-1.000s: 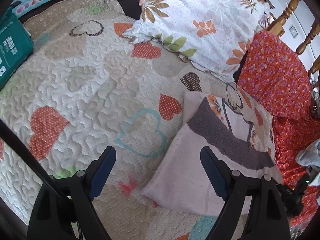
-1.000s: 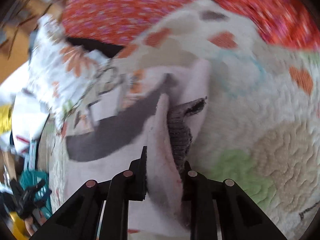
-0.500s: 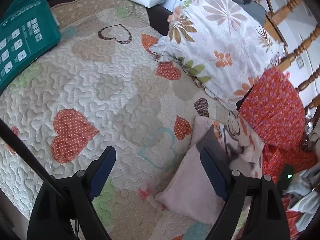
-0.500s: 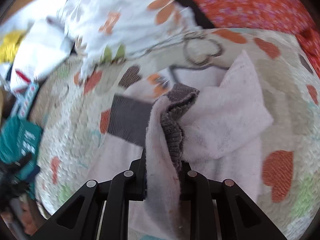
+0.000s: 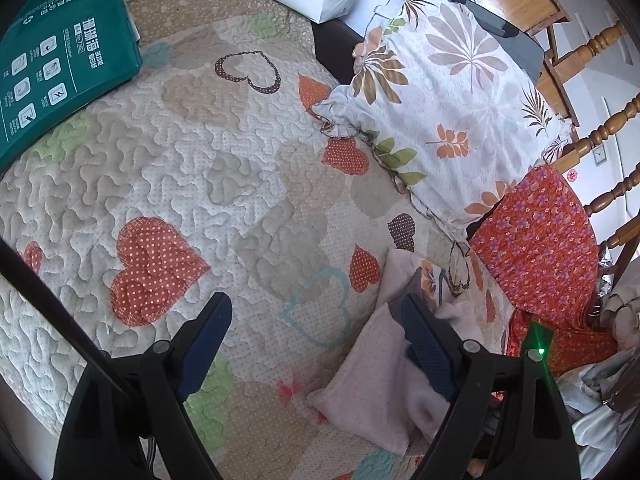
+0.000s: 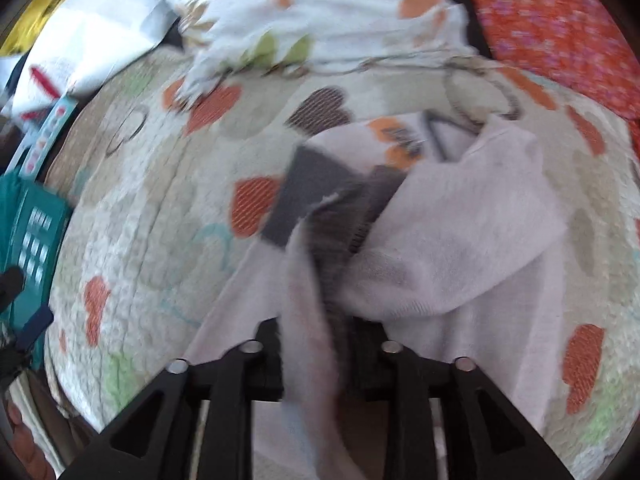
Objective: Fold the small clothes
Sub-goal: 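Lift the hem with the right tool and fold it toward the collar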
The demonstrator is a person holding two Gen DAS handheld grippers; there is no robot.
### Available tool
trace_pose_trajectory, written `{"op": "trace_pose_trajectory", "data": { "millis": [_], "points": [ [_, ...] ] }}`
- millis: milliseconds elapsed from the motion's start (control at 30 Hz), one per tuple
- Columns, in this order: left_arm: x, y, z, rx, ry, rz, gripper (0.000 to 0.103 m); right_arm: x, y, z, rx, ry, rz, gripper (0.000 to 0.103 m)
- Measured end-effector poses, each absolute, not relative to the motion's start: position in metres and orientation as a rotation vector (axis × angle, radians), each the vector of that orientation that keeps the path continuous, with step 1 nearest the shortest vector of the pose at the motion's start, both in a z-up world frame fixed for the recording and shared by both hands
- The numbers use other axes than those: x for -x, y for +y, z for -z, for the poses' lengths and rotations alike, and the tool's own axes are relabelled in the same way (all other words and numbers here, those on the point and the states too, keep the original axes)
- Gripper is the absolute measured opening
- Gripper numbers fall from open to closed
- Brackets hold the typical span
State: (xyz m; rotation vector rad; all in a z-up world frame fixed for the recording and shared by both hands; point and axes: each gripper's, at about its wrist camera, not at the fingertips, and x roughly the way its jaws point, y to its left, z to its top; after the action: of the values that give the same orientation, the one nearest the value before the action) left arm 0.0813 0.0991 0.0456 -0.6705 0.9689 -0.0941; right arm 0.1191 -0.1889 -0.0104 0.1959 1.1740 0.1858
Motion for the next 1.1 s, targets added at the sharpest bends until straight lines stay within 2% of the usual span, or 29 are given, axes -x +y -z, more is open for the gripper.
{"op": "trace_pose_trajectory", "data": {
  "millis": [33, 67, 133, 233, 400, 433, 533, 667, 767, 833, 1100],
  "points": [
    [-0.081, 0.100, -0.045, 0.674, 0.970, 0.092, 0.085, -0.118, -0.186, 0.011, -0.232, 1.177, -0.255, 0.057],
    [-0.081, 0.101, -0.044, 0.679, 0.971, 0.090, 0.085, -0.117, -0.185, 0.009, -0.251, 1.167, -0.283, 0.063],
    [-0.081, 0.104, -0.042, 0.694, 0.972, 0.080, 0.085, -0.114, -0.189, 0.000, -0.297, 1.127, -0.344, 0.066],
    [-0.081, 0.107, -0.040, 0.707, 0.972, 0.071, 0.085, -0.108, -0.203, -0.012, -0.380, 1.091, -0.390, 0.066],
    [-0.082, 0.104, -0.039, 0.697, 0.978, 0.084, 0.085, -0.092, -0.225, -0.027, -0.367, 1.034, -0.324, 0.066],
    [-0.082, 0.102, -0.039, 0.693, 0.978, 0.086, 0.085, -0.087, -0.228, -0.025, -0.317, 1.041, -0.268, 0.064],
    [-0.083, 0.098, -0.038, 0.686, 0.984, 0.083, 0.085, -0.082, -0.222, -0.010, -0.194, 1.086, -0.218, 0.040],
    [-0.084, 0.093, -0.033, 0.688, 1.002, 0.090, 0.085, -0.072, -0.200, 0.030, -0.228, 1.217, -0.348, 0.017],
    [-0.085, 0.090, -0.031, 0.676, 1.011, 0.088, 0.085, -0.060, -0.168, 0.052, -0.149, 1.274, -0.415, 0.014],
    [-0.085, 0.089, -0.030, 0.670, 1.013, 0.086, 0.085, -0.053, -0.153, 0.052, -0.085, 1.243, -0.419, 0.014],
    [-0.088, 0.059, -0.021, 0.596, 1.039, 0.147, 0.085, -0.023, -0.187, 0.033, -0.102, 1.205, -0.418, 0.018]
  ]
}}
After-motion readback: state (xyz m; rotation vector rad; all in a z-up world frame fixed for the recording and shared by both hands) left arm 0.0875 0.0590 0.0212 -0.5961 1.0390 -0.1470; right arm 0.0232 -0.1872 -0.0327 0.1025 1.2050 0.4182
